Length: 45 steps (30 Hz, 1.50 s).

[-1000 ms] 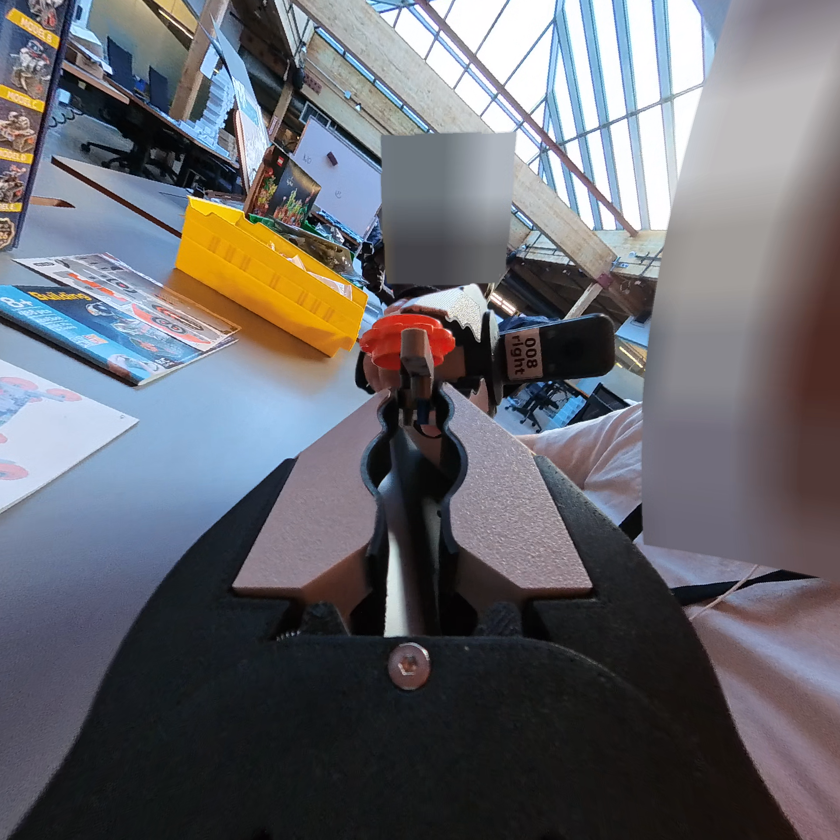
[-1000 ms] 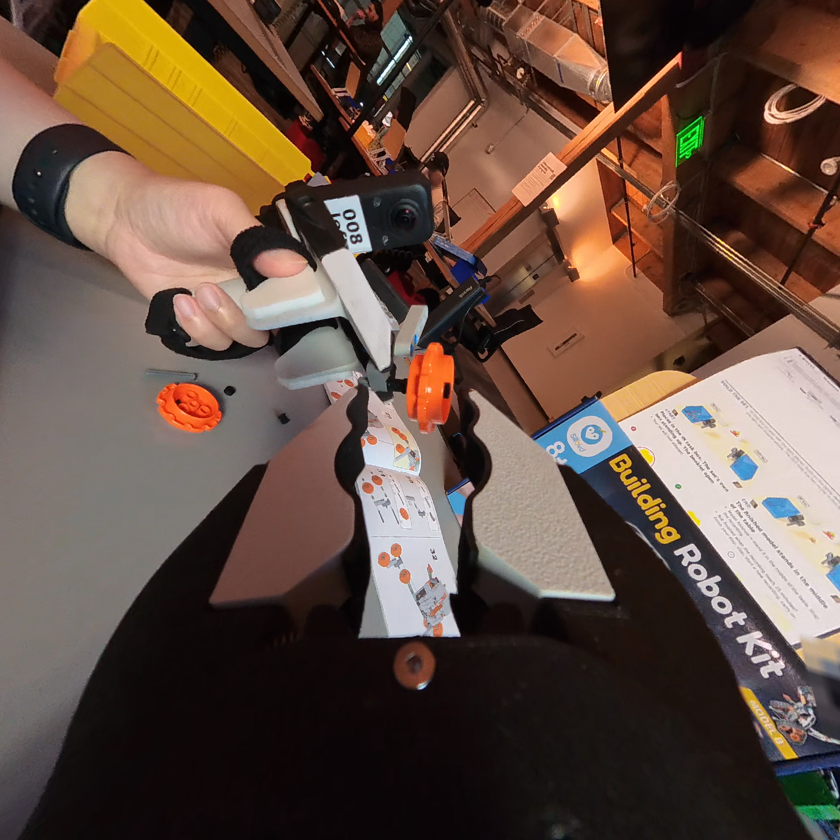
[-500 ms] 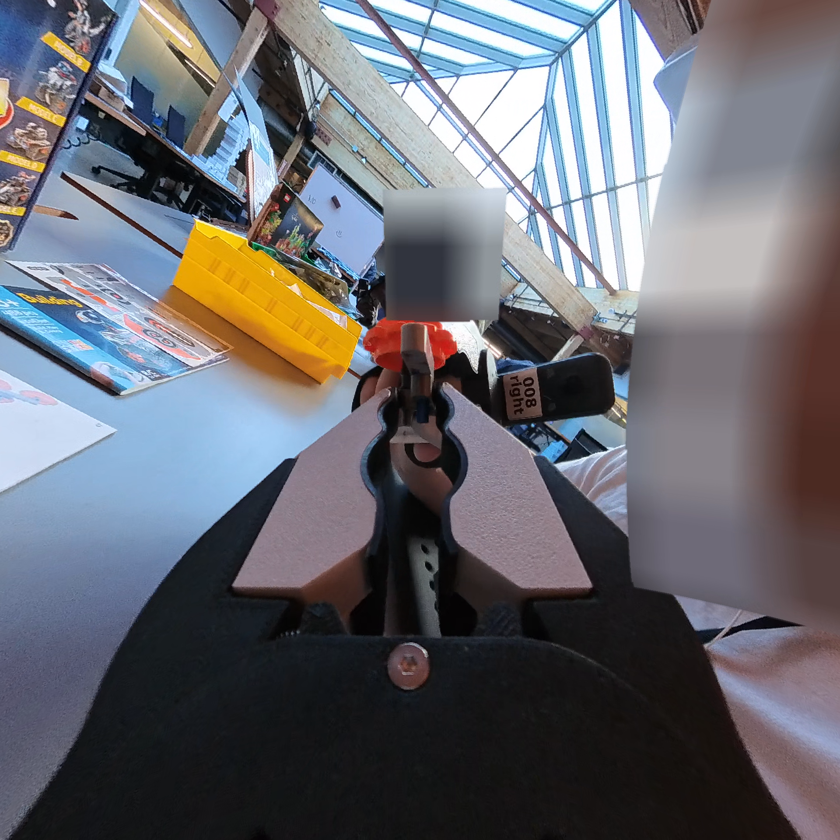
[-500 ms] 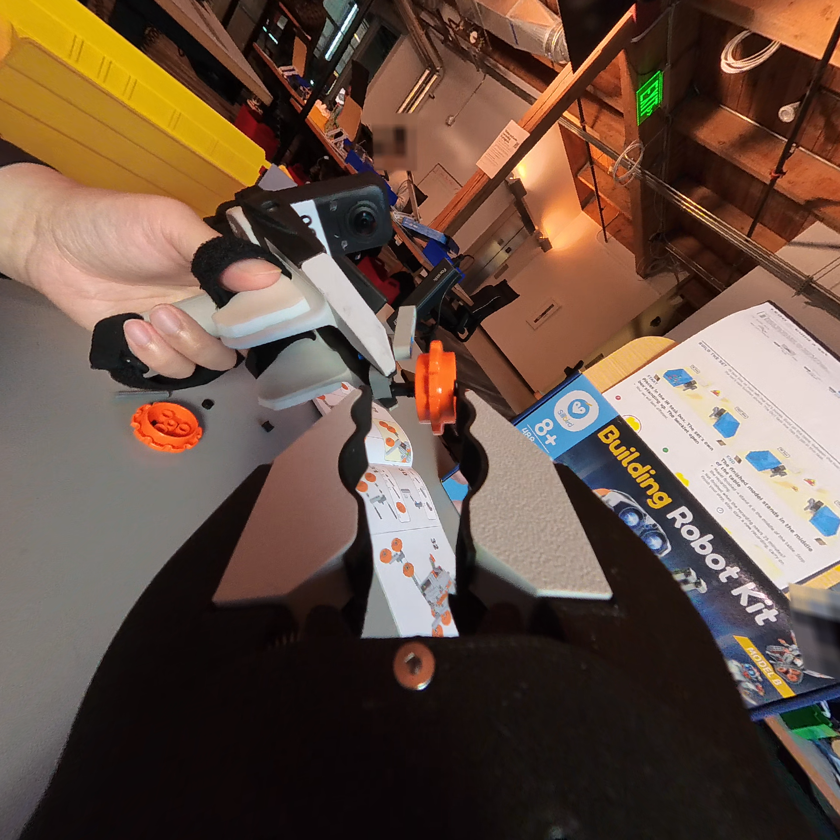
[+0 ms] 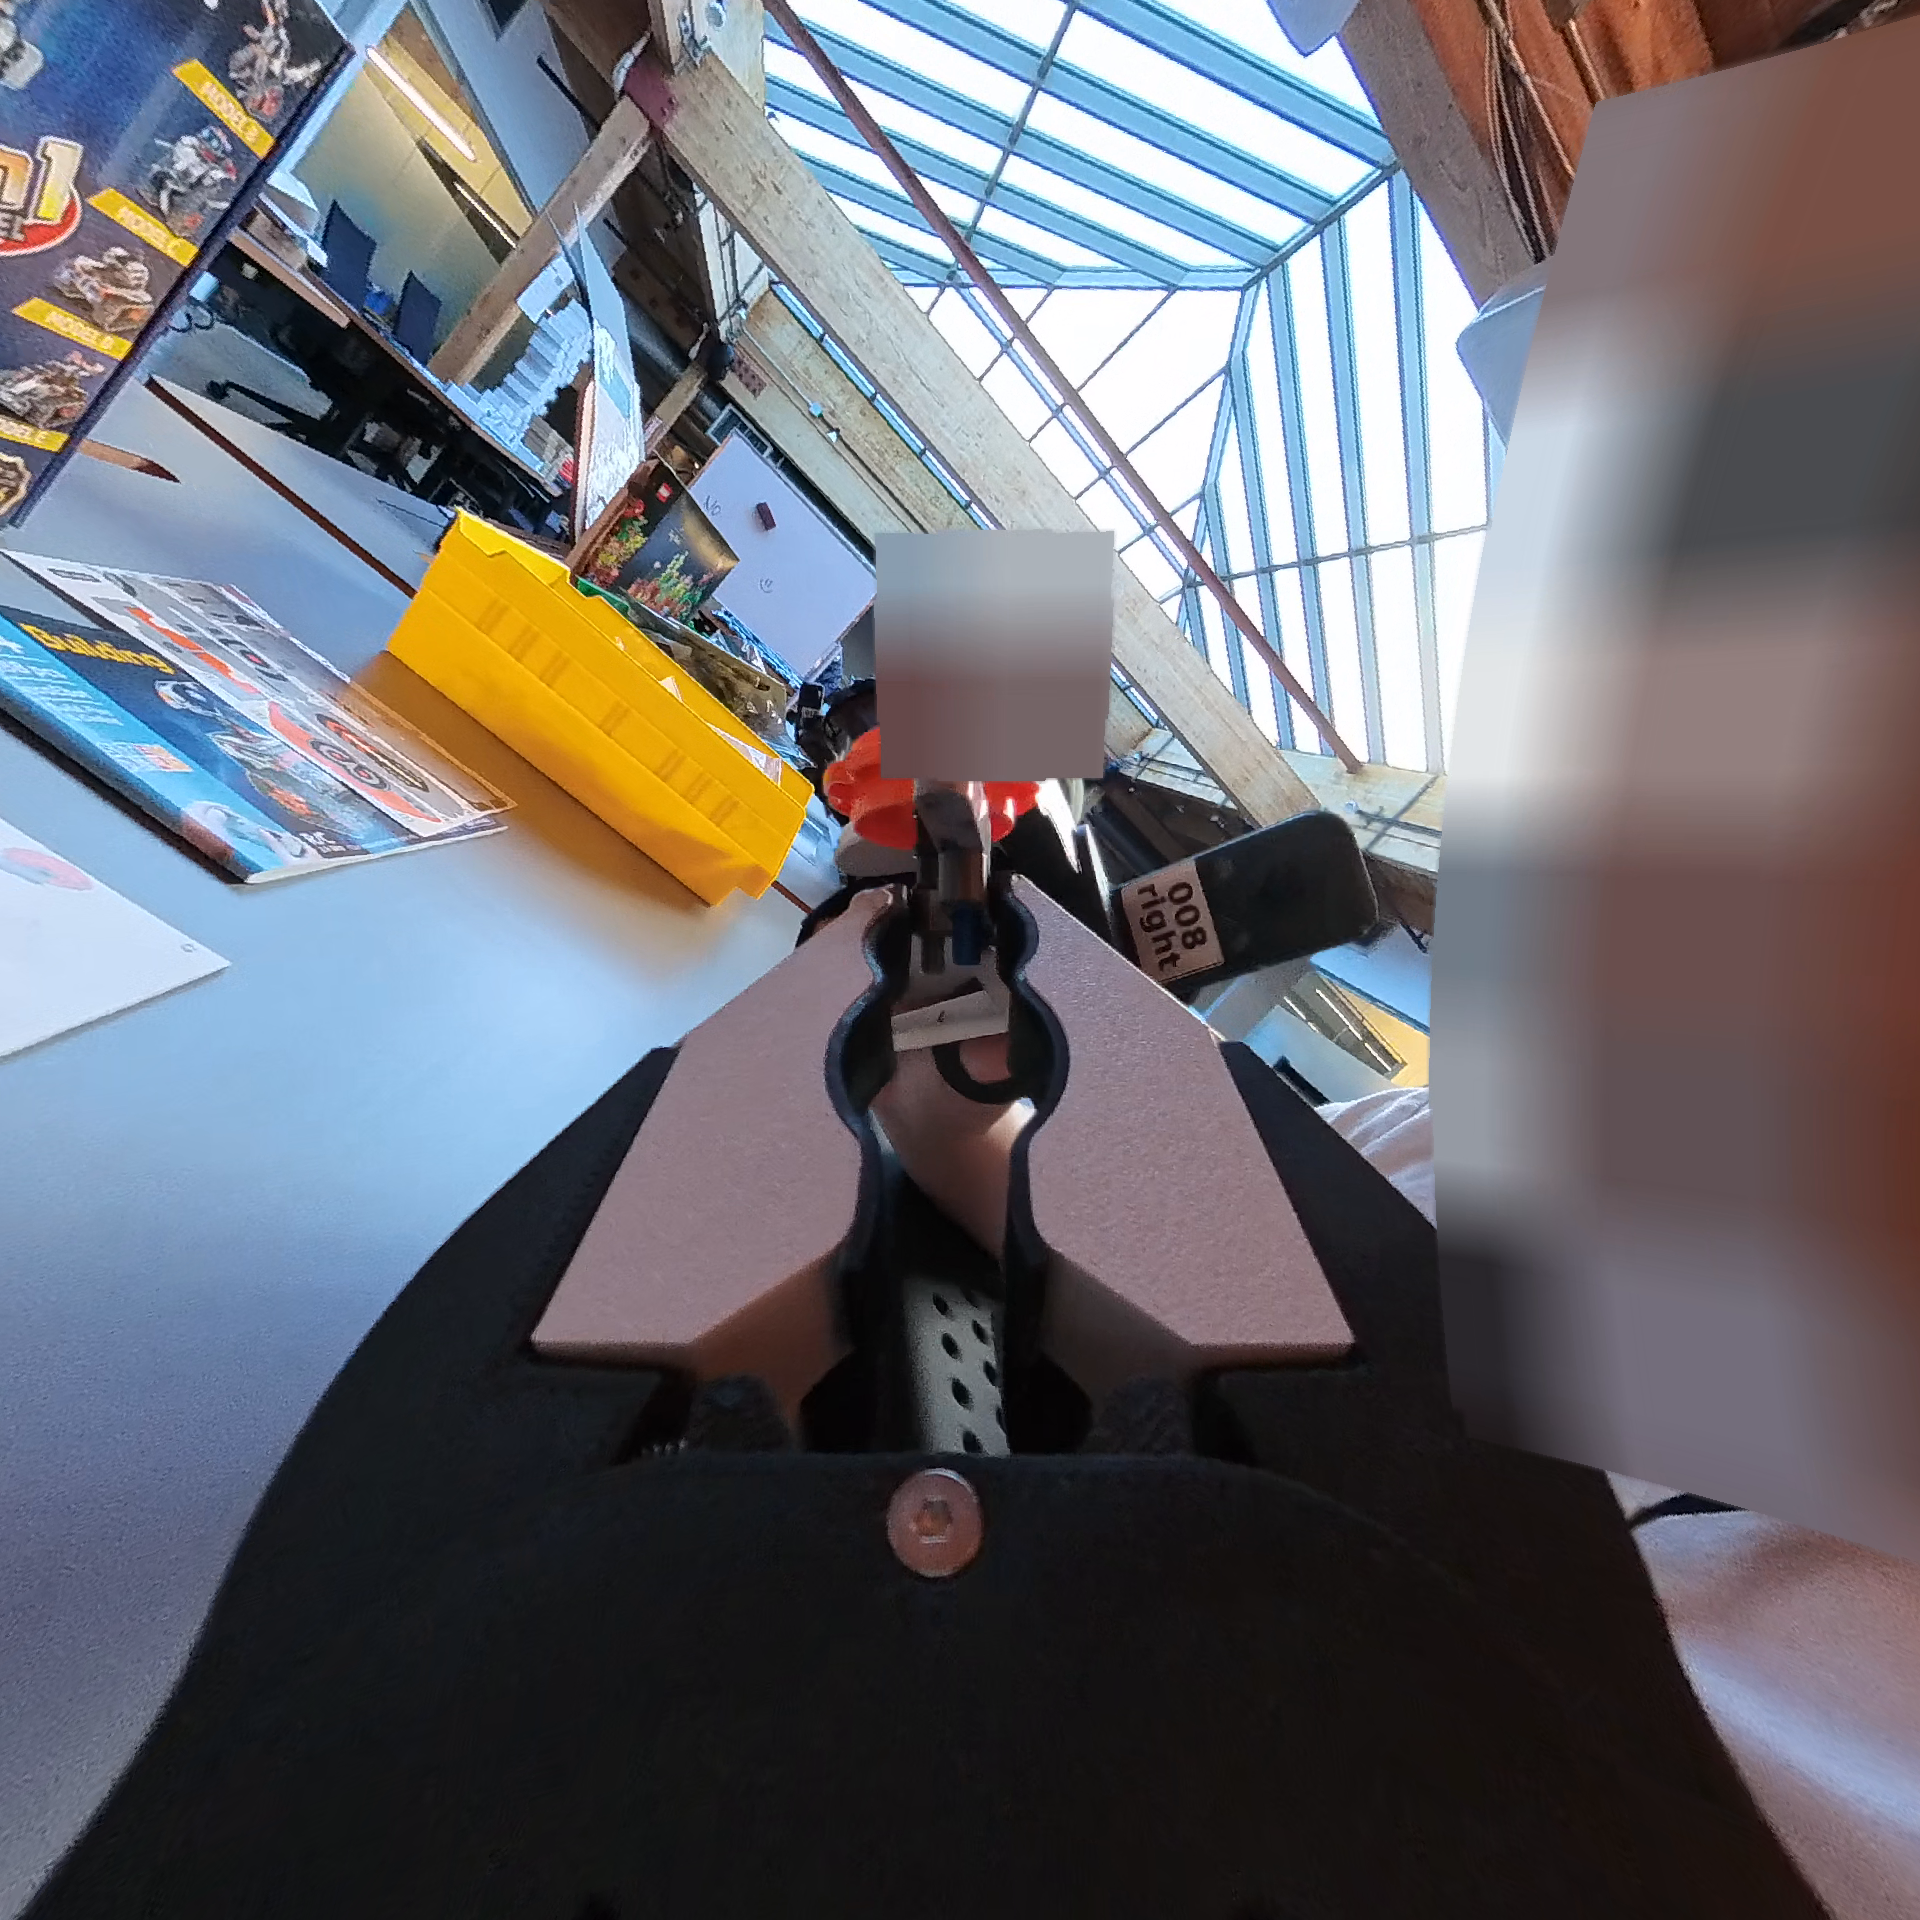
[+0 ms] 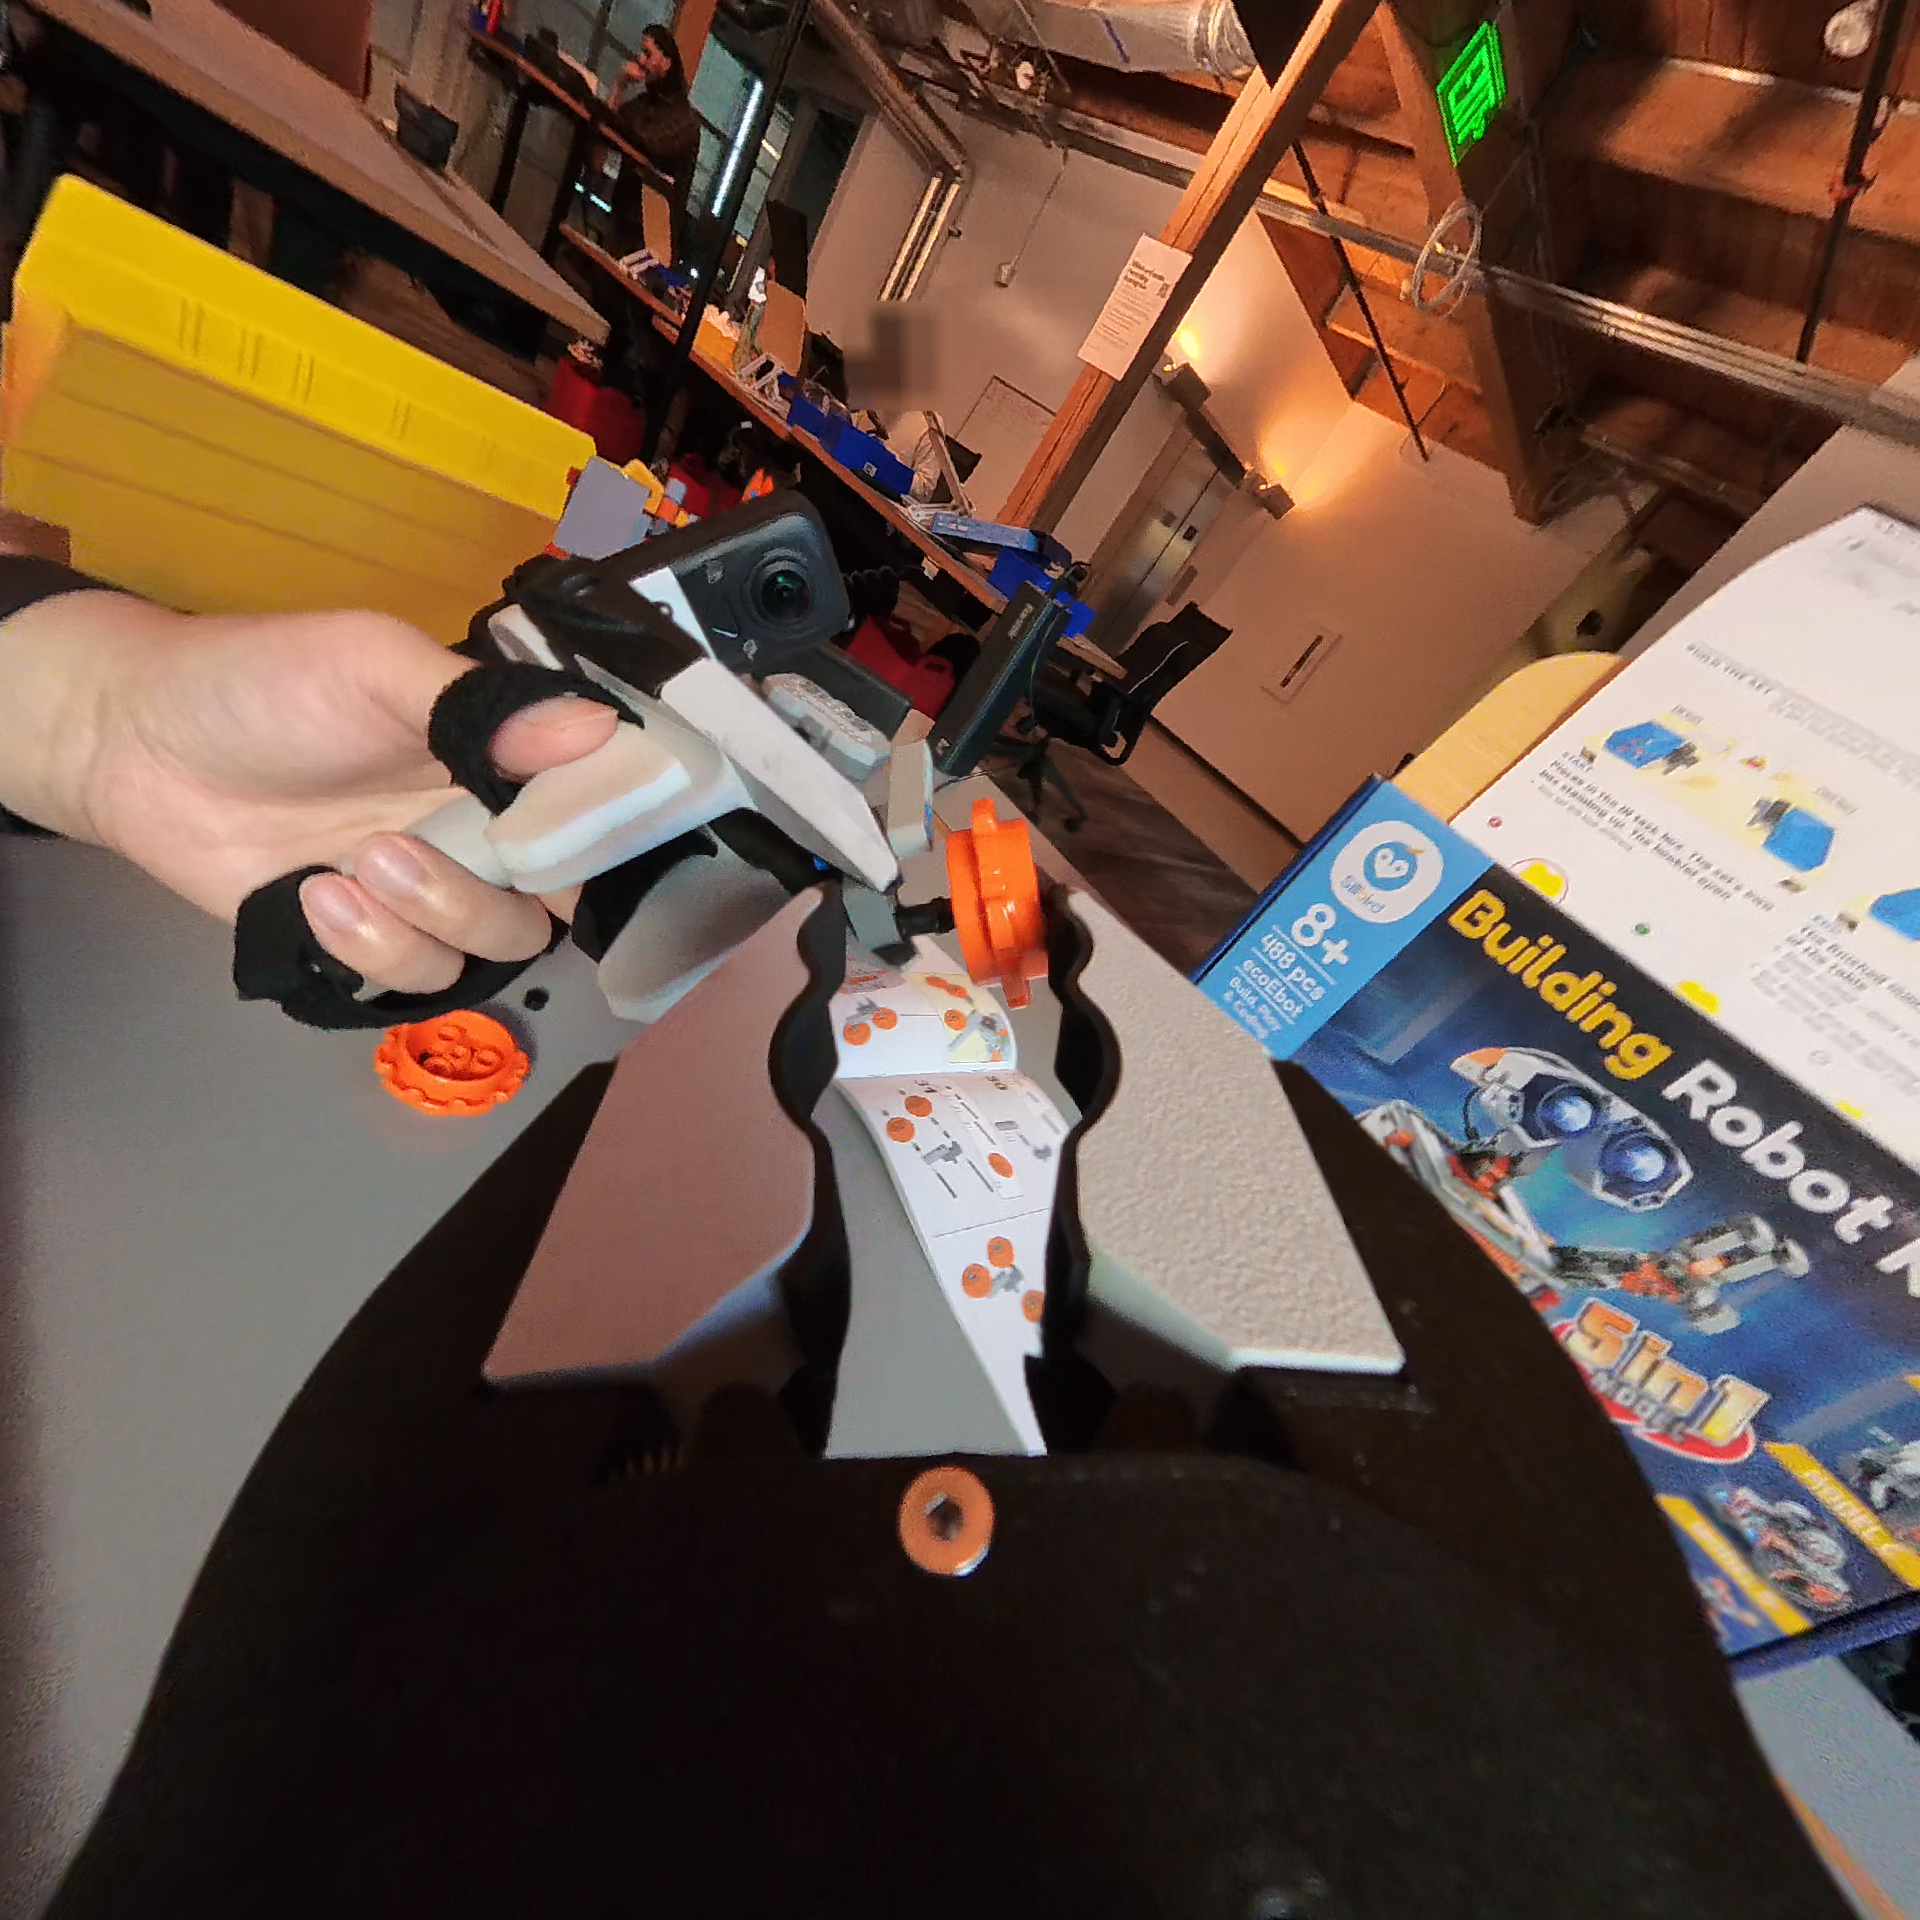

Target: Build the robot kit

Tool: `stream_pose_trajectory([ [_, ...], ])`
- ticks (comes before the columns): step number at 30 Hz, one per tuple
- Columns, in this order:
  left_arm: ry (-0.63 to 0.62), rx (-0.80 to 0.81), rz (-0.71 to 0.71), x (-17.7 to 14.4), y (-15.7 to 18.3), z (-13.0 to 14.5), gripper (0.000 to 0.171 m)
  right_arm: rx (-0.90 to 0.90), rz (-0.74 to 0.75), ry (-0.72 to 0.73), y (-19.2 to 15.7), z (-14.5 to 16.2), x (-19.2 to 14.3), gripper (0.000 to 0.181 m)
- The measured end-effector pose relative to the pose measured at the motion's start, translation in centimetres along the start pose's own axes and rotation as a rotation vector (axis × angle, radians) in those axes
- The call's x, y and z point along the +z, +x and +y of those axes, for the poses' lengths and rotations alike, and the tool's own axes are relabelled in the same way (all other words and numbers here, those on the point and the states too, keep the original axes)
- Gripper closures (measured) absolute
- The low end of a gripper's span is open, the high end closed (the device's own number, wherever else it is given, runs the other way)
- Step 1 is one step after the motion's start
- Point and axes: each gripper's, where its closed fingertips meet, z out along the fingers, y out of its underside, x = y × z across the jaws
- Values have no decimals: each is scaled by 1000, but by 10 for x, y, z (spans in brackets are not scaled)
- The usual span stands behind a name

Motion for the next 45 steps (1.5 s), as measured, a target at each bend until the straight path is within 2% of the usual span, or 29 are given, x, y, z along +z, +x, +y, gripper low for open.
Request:
stream_pose_trajectory([
  [3, 23, 18, 4, 2, 3, -2, 159, 0, 25, 16, 3, -3, -1, 143],
  [8, 26, 61, 1, 4, 6, -1, 159, -155, 41, 11, 3, -9, -5, 143],
  [16, -16, 182, -31, 5, 11, 3, 158, -192, 6, 1, -1, -13, -9, 144],
  [45, -16, 192, -58, 4, 8, 4, 158, -211, 5, -19, -1, -11, -8, 144],
])
